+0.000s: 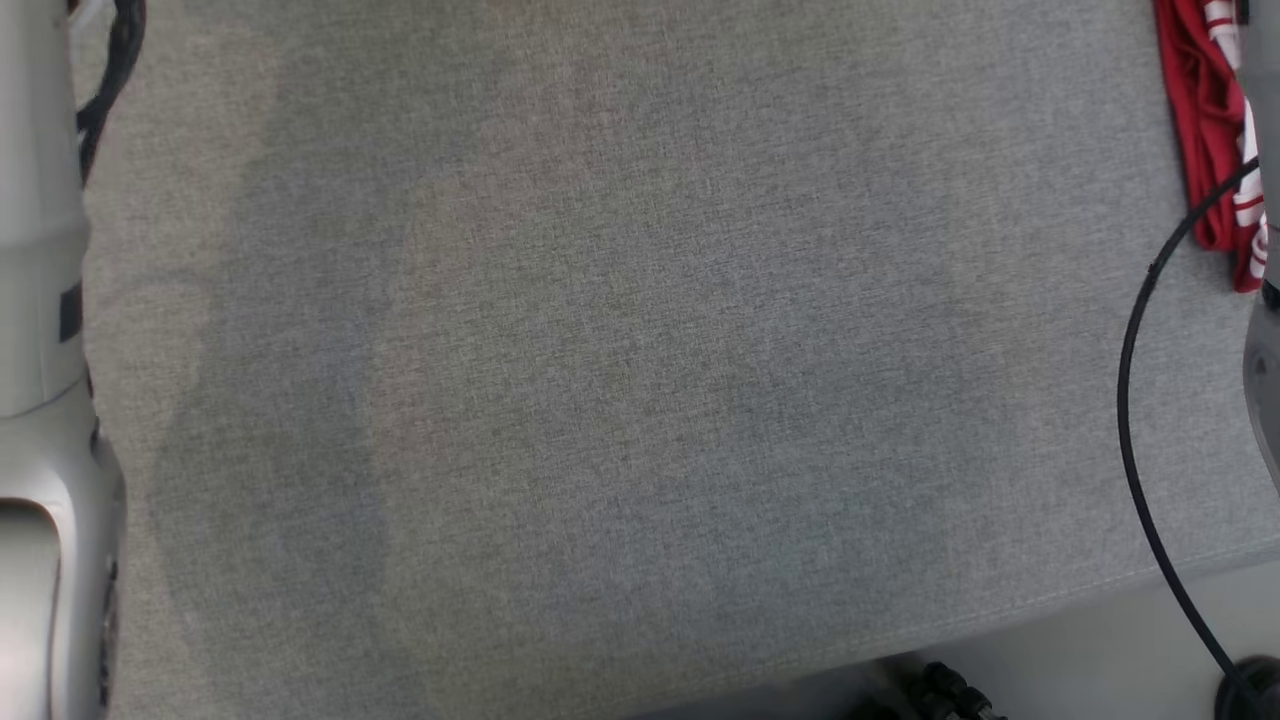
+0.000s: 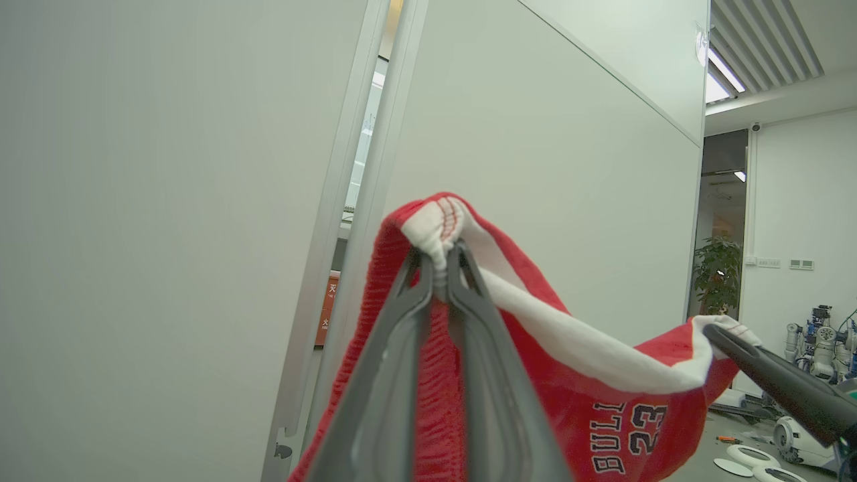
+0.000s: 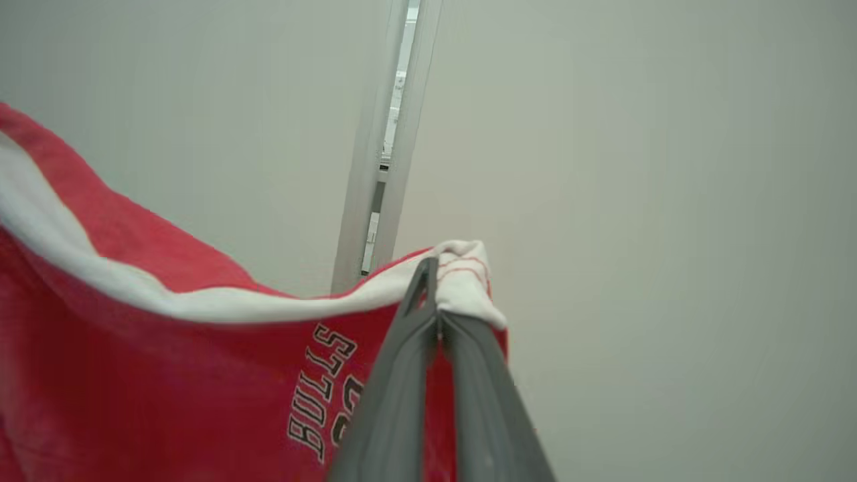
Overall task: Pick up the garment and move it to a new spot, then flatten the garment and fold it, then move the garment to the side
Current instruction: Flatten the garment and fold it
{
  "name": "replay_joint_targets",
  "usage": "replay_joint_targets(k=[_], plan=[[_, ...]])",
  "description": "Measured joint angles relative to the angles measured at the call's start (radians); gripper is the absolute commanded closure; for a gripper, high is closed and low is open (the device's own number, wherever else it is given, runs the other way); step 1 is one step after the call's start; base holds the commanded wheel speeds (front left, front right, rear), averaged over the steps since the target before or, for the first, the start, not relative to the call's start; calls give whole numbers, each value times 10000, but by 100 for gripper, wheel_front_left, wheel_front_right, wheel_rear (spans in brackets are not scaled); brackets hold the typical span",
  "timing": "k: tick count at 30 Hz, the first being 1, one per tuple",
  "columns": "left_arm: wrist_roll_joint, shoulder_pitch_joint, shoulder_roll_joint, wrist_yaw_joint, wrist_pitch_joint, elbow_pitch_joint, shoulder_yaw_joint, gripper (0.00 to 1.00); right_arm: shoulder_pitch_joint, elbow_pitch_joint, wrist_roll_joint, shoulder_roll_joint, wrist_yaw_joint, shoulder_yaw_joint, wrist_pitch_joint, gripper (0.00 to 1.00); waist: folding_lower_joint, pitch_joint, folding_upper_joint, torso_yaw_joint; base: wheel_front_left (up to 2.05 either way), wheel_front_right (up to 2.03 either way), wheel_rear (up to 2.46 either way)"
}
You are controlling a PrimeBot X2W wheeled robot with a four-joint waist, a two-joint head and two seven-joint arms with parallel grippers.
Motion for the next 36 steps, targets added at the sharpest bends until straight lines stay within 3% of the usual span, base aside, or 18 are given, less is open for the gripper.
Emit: replay_joint_targets(k=[8,16,22,27,32,36], plan=[[-253,3026,-215,-6,-12,-525,-1229,100,1896,477,-130,-573,0,1599,-50,100,1,200,0,263,0,0,0],[-433,6781,-267,-8,-12,-1386,-1404,100,5374,-842,1231,-1542,0,2326,314,100,0,-656,0,467,0,0,0],[-259,8896,176,-13,-13,-1158,-1896,100,8394,-2731,2111,-2456,-2,2031,2104,100,-1,-1611,0,584,0,0,0],[-345,9916,585,-17,-12,-566,-2397,100,11026,-4606,2846,-3010,0,1664,4410,100,-1,-2421,0,710,0,0,0],[-1335,10875,740,-19,449,-316,-2548,100,13249,-6368,3342,-3191,0,836,6650,100,-1,-3149,0,800,0,0,0],[-1198,11458,1189,130,848,-677,-2748,100,14649,-7501,3091,-2828,2,184,7877,100,-1,-3598,0,847,0,0,0]])
